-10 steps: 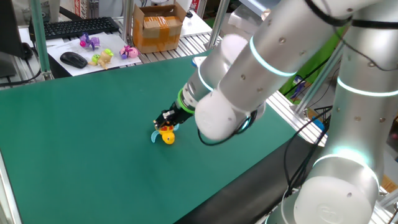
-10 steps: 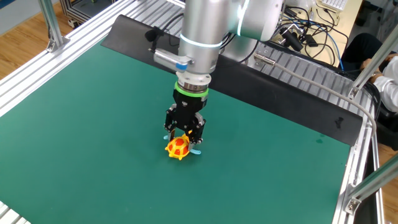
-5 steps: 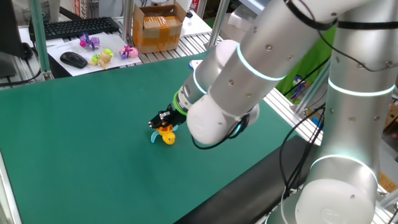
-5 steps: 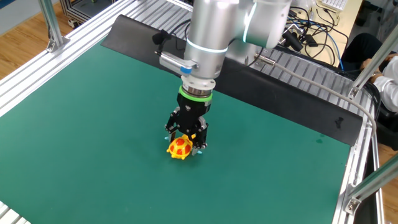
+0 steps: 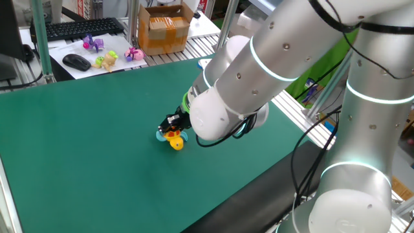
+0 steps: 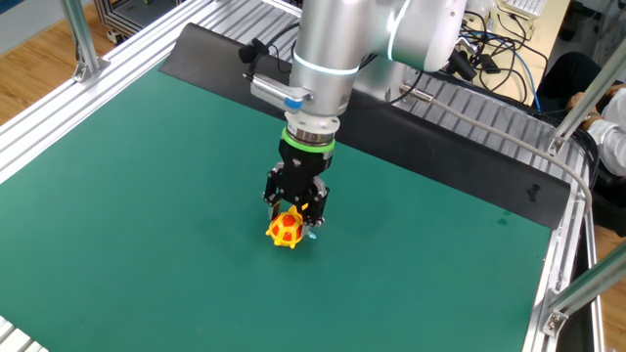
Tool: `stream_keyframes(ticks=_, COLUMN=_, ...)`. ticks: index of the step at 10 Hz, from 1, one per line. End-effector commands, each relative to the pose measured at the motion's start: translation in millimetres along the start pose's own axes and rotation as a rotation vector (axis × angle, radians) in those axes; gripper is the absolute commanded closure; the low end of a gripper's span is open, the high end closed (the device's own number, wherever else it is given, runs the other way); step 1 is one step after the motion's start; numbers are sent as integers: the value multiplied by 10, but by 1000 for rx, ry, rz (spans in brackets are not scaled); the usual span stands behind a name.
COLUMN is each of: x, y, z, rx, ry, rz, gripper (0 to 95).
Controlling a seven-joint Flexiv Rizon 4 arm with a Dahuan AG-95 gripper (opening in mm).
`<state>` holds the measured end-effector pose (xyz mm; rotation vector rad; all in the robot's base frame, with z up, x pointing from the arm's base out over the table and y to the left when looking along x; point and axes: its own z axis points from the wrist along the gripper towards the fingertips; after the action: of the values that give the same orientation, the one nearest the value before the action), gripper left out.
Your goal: Grasp the moving object
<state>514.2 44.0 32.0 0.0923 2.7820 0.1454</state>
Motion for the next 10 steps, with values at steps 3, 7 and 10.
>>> stream_keyframes(ticks=3, x=-104, y=21, z=-127, rx=6, ry=23, rz=-7, gripper=950)
stream_keyframes(ticks=7, x=-169, y=26, z=-290, rx=10, ry=73, rz=-11, gripper=950)
stream_keyframes(ticks=10, x=-209, y=23, z=-414, rx=14, ry=111, rz=-8, gripper=950)
